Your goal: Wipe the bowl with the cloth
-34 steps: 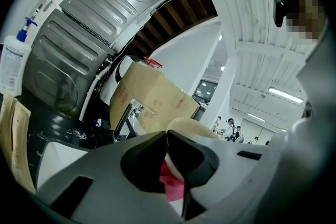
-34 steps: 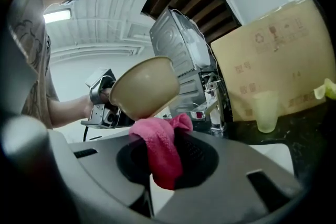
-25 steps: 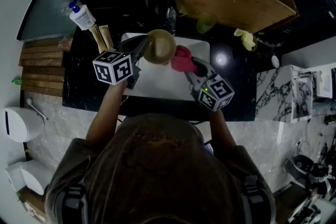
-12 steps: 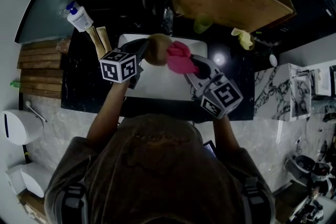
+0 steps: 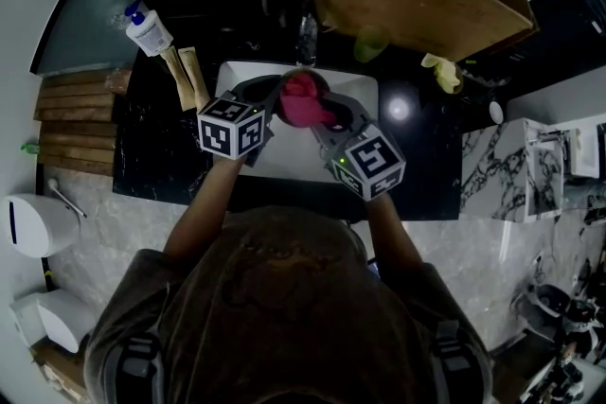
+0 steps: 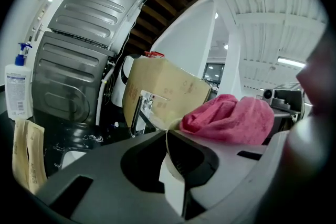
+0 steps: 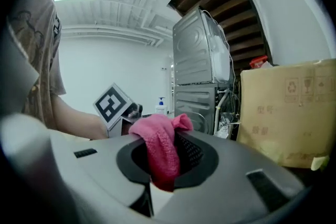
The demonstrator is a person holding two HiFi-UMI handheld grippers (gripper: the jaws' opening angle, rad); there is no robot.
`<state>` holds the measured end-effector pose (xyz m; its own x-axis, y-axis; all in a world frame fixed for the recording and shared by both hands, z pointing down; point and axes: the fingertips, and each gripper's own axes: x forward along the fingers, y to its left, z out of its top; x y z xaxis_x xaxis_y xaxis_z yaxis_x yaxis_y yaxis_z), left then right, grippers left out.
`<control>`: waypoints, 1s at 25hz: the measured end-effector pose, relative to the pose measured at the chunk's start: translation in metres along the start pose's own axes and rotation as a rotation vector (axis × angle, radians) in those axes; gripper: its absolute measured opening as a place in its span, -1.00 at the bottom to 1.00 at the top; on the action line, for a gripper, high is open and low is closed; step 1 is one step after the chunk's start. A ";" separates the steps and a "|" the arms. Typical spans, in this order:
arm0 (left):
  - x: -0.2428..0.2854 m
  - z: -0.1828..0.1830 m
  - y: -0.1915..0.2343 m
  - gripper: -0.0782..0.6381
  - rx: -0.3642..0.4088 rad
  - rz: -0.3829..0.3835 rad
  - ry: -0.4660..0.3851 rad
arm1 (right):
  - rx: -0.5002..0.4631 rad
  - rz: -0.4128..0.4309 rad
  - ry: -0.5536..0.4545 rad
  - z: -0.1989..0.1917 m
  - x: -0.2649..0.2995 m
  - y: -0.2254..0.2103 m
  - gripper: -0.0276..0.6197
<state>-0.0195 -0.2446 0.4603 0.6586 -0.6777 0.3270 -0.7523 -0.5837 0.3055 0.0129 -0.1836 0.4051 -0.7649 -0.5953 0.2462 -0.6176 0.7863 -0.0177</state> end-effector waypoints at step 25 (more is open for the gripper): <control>0.006 0.002 -0.025 -0.71 0.169 0.006 0.038 | -0.209 -0.259 0.179 -0.024 0.022 -0.046 -0.78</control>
<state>0.0036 -0.2352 0.4524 0.6518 -0.6659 0.3628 -0.7461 -0.6488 0.1496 0.0292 -0.2292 0.4351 -0.5326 -0.7550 0.3826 -0.7217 0.6412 0.2606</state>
